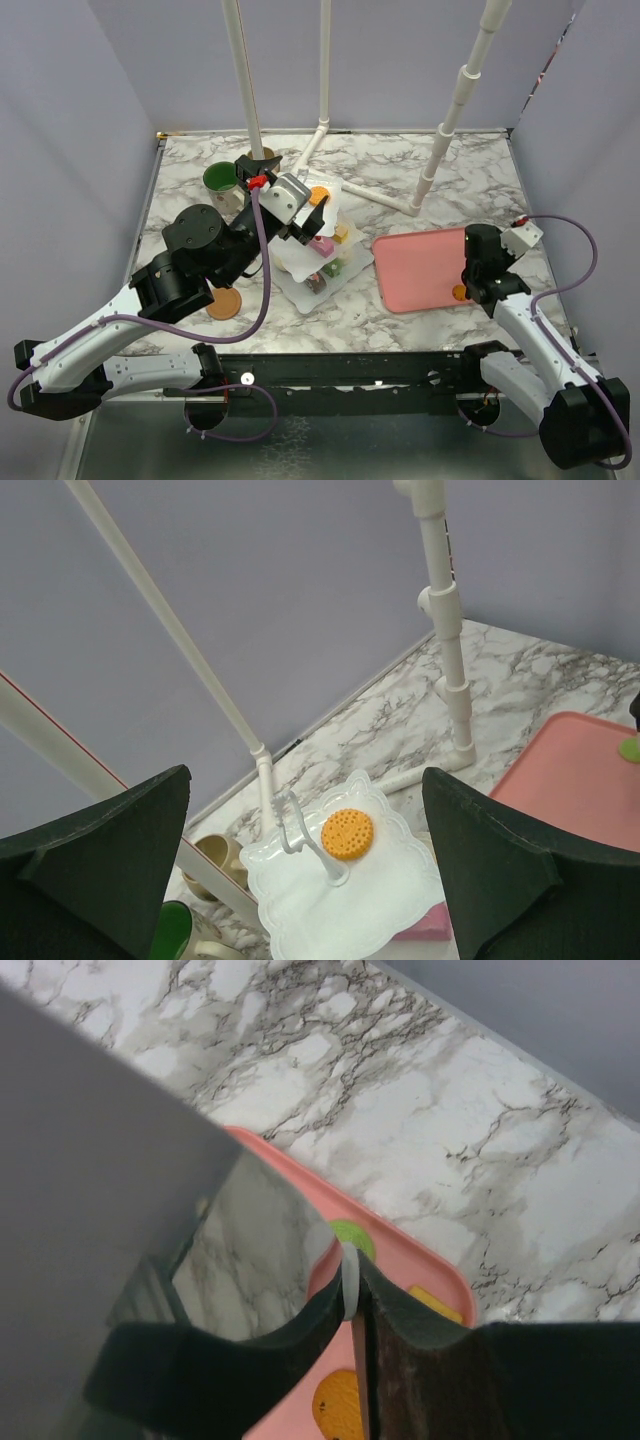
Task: Serve the afternoon tea
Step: Pick up the desert from the tray.
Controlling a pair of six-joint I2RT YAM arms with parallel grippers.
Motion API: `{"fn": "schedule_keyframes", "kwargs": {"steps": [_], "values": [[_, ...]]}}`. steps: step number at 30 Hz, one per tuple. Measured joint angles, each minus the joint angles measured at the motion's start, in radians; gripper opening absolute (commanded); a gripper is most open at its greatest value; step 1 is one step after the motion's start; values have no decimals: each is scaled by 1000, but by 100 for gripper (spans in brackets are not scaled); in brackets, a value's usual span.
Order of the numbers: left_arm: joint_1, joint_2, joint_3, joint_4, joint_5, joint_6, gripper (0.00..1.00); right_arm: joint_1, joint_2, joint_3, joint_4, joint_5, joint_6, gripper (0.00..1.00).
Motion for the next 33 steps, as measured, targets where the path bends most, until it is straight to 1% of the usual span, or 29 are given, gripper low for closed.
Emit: {"fn": "schedule_keyframes", "kwargs": {"steps": [2,3,15,23,33], "values": [[0,-1,-2,0,0,0,99,0,16,0,13,12,1,53],[0,-2,-4,0,0,0,99,0,20,0,19,20,3,55],[0,-7,-9,2,-4,5,99,0,45,0,34,55,10,61],[0,-7,-9,8,-4,5,99,0,66,-19,56,81,21,62],[0,-7,-9,9,-4,9,99,-1,139,-37,119,96,31,63]]}}
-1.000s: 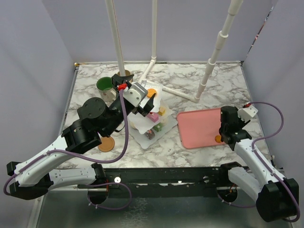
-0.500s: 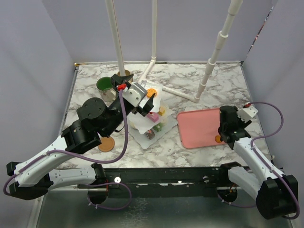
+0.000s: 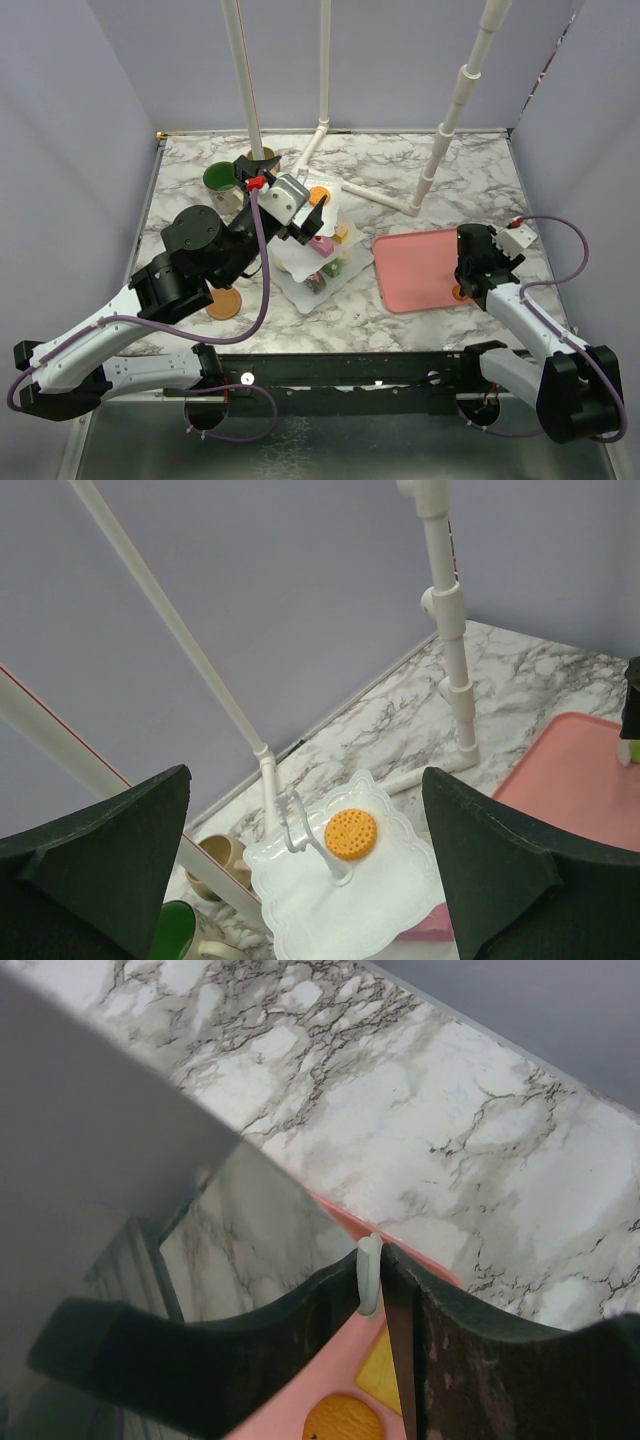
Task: Serve the afternoon tea
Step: Pick up the desert from the tray.
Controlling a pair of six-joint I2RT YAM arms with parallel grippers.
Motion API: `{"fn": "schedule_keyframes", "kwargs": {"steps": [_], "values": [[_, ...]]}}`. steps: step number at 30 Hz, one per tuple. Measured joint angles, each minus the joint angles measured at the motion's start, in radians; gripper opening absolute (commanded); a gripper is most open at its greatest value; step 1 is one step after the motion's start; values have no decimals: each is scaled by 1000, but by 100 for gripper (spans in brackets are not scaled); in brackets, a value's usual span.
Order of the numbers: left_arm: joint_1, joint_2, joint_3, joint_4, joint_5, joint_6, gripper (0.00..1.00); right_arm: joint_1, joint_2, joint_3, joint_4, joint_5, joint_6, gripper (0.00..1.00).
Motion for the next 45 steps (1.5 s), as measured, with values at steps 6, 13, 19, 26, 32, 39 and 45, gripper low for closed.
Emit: {"fn": "schedule_keyframes", "kwargs": {"steps": [6,13,19,26,32,39,45], "values": [[0,10,19,3,0,8,99,-13,30,14,-14,6,31,62],[0,16,51,22,0,24,99,-25,29,21,-43,11,59,50],[0,19,67,26,0,34,99,-32,18,21,-46,12,62,43],[0,20,70,29,0,41,99,-32,-18,21,-19,-25,26,39],[0,26,76,30,0,41,99,-32,-69,108,-12,-159,-71,37],[0,48,78,40,0,64,99,97,-132,330,-4,-311,-184,37],[4,98,109,44,0,67,99,355,-26,586,1,-370,-310,37]]}}
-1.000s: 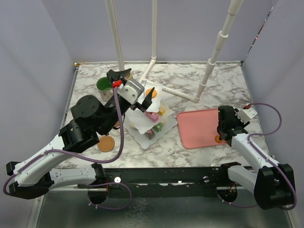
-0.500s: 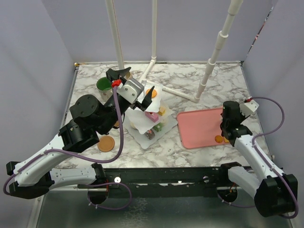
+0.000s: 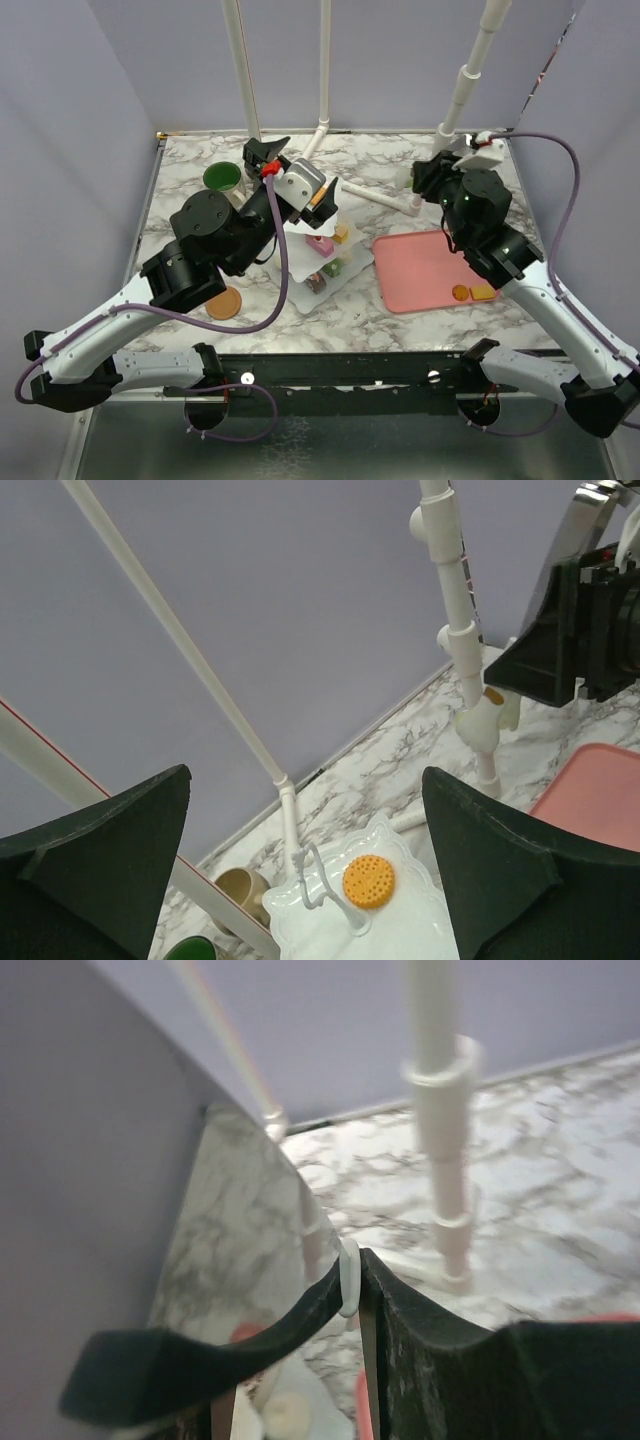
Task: Serve the afternoon tea
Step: Pick up the desert from the tray, then place the desert on the desert table.
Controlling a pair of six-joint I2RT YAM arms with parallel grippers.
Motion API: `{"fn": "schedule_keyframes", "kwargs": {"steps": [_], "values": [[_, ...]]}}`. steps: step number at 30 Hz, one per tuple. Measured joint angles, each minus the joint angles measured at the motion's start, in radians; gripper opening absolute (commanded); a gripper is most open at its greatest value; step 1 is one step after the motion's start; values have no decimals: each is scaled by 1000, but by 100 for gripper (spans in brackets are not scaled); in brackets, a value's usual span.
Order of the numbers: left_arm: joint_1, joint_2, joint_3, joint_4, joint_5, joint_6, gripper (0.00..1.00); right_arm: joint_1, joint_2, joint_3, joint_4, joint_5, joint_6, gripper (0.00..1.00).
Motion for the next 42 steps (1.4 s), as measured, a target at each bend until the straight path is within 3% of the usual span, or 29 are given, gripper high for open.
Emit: {"fn": "schedule_keyframes", "kwargs": {"steps": [7,17,24,42], "values": [[17,-10,1,50,-52,17,99,264,167,217,8,-51,-132,37],[54,-61,1,113,-90,23,99,430,256,310,8,-82,-202,38],[54,-63,-1,113,-89,24,99,503,311,350,-6,-86,-219,39],[54,-72,-14,85,-50,30,99,520,357,366,-62,-122,-209,63]]}}
